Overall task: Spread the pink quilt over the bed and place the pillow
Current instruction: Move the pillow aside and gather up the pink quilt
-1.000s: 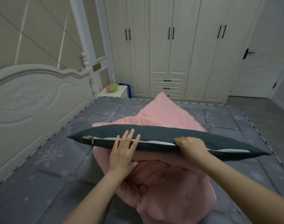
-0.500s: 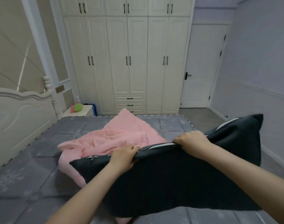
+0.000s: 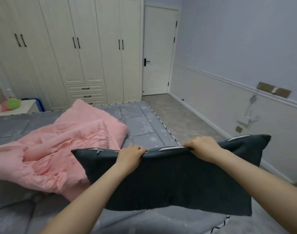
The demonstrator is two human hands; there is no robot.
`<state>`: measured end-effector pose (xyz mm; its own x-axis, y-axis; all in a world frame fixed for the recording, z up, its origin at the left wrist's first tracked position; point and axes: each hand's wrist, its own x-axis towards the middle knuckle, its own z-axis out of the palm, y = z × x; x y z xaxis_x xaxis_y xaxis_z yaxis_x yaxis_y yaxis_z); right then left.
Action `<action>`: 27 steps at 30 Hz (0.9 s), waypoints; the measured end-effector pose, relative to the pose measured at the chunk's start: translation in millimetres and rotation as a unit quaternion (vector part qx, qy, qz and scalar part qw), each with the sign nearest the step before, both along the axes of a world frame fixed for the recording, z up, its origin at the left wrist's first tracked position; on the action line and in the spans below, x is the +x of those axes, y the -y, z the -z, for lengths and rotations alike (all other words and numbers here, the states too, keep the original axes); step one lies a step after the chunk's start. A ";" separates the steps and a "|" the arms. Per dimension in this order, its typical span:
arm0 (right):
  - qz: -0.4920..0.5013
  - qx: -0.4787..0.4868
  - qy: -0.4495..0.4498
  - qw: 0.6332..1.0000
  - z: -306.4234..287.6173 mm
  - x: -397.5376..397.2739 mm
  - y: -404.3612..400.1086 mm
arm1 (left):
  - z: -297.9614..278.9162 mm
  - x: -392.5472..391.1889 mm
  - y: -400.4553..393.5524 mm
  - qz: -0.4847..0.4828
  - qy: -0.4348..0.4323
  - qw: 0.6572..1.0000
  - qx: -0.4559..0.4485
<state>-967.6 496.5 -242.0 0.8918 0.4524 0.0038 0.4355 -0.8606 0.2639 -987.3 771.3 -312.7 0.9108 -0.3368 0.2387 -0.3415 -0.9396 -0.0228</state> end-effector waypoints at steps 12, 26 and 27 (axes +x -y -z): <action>-0.033 0.005 -0.034 0.999 8.8 140.1 71.7 | 66.6 95.9 99.7 -0.146 -0.100 0.962 -0.207; -0.207 -0.061 -0.109 0.970 94.5 345.9 -44.2 | 170.1 167.6 141.2 -0.376 -0.350 0.553 -0.656; -0.193 -0.023 -0.123 0.973 110.8 348.8 -50.1 | 185.0 165.7 137.7 -0.401 -0.362 0.551 -0.636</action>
<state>-618.8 546.6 -352.8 0.6261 0.7490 -0.2167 0.7794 -0.6094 0.1456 -821.6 633.6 -497.7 0.6569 0.2644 -0.7061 0.7077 0.1068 0.6984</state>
